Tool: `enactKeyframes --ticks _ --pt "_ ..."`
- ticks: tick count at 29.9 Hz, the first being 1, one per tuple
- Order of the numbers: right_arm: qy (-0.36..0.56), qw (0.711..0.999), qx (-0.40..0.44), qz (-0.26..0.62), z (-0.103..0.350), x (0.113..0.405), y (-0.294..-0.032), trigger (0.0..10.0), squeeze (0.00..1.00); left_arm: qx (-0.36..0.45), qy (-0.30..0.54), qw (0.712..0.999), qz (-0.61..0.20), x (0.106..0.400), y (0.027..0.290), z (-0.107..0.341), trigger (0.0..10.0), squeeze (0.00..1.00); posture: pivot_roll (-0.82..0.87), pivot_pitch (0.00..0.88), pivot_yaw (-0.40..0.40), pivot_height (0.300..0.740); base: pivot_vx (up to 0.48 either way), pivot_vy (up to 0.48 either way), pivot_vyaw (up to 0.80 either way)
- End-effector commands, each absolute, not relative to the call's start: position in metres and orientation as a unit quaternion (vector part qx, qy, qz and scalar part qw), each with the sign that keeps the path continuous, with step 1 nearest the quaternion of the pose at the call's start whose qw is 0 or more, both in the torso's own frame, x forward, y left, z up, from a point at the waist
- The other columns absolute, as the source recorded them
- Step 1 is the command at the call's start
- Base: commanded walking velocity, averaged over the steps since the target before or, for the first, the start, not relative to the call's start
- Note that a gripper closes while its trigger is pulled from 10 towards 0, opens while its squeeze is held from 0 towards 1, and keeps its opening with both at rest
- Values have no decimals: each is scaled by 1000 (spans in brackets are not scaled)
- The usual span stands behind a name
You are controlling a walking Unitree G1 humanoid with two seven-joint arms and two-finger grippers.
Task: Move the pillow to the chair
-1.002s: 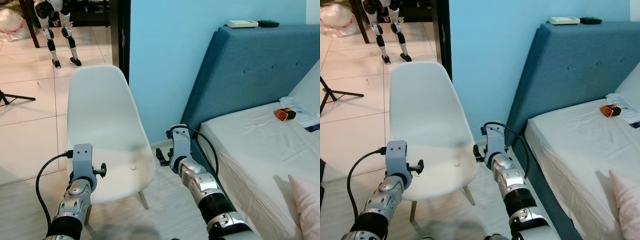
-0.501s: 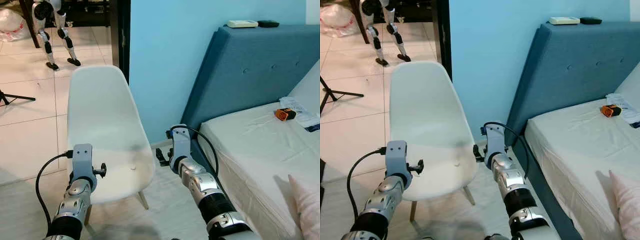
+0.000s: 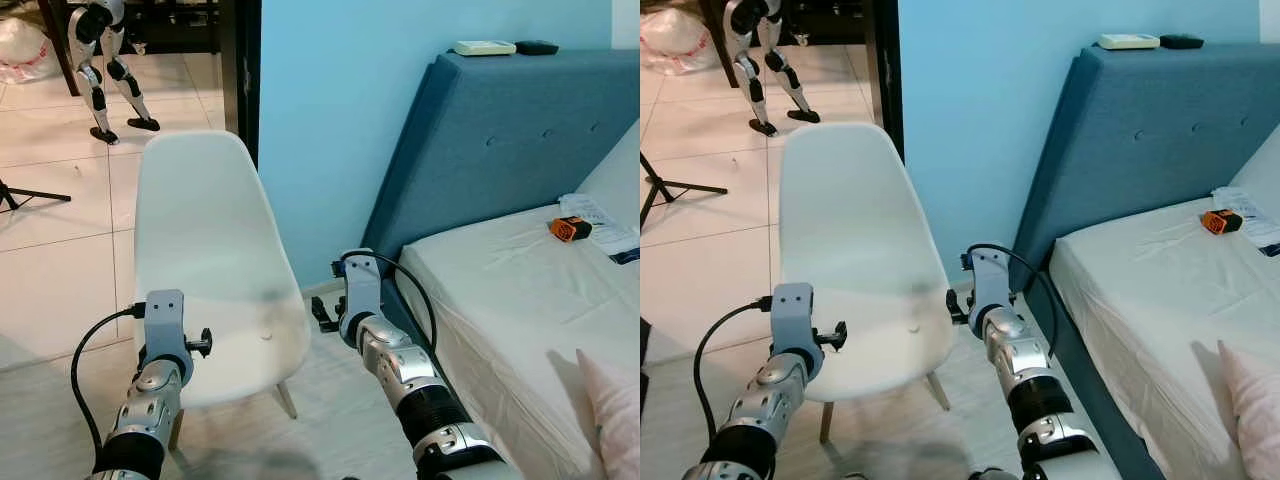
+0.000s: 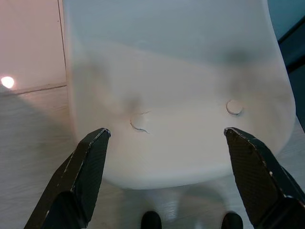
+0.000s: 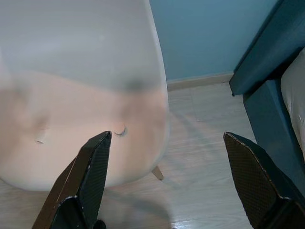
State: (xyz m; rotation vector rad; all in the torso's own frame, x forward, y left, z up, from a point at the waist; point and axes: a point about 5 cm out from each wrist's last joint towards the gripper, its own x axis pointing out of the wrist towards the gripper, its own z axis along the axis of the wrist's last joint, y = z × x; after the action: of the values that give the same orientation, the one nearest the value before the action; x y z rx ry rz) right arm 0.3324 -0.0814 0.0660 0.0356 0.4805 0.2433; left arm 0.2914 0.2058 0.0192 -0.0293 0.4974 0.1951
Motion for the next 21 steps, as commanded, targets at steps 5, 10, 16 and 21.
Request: enactKeyframes --ticks 5,10,16,21 --pt "246 962 27 113 64 333 -83 10000 0 -16 259 961 93 289 207 15 10000 0 62 57 -91 712 0 0 0" --pt "246 962 27 114 64 333 -83 10000 0 -14 259 961 93 289 207 15 10000 0 63 57 -90 712 0 0 0" --pt "246 962 25 116 64 333 -82 10000 0 -13 259 961 93 289 207 15 10000 0 62 57 -90 712 0 0 -800" --pt "245 962 26 116 64 333 -82 10000 0 -12 258 962 92 289 207 15 10000 0 61 60 -90 712 0 0 -800"
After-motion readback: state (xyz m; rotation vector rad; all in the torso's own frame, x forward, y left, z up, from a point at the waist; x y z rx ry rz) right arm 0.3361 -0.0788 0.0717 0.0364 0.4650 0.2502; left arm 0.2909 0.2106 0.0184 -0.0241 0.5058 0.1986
